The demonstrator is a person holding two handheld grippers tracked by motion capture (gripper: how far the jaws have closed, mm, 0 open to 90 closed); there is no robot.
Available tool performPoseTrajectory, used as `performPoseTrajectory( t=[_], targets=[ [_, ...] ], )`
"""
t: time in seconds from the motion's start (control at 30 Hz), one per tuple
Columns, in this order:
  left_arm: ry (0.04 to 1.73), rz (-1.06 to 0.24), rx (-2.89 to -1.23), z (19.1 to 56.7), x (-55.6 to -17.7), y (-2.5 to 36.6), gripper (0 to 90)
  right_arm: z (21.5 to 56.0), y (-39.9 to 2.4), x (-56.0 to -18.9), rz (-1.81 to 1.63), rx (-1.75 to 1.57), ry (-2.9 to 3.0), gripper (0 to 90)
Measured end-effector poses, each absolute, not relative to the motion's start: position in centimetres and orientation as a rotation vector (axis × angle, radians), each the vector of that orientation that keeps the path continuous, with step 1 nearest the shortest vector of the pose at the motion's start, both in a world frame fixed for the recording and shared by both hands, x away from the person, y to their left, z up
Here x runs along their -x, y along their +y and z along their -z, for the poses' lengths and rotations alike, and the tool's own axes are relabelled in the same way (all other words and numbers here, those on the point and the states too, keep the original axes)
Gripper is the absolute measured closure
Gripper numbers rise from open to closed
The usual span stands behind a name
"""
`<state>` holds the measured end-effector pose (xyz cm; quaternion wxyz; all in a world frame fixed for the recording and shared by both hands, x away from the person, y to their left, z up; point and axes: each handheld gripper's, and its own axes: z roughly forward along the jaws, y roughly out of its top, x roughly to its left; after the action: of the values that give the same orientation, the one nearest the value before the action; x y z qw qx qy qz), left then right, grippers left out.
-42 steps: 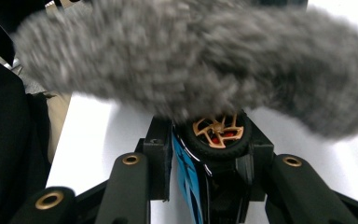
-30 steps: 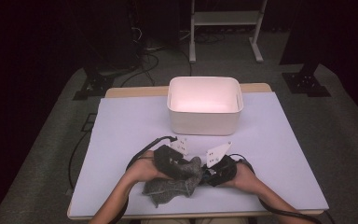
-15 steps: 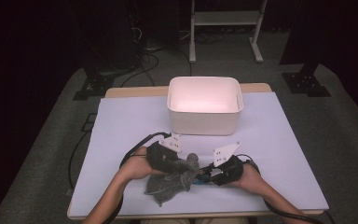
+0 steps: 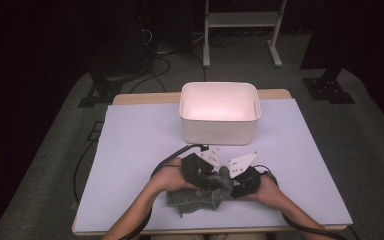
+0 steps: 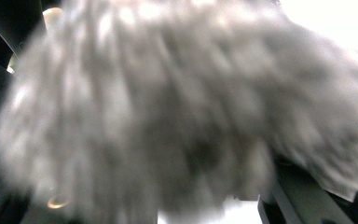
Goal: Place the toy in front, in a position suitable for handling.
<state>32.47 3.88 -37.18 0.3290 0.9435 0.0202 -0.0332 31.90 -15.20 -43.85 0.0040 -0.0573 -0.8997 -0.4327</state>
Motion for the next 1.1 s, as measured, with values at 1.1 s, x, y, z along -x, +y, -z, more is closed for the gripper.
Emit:
performPoseTrajectory(
  t=[1.1],
  targets=[
    [0.265, 0.017, -2.47, 36.6, -32.9, 11.7, 77.3, 43.8, -14.9, -32.1, 1.327, 0.19, -2.817, 62.0]
  ],
)
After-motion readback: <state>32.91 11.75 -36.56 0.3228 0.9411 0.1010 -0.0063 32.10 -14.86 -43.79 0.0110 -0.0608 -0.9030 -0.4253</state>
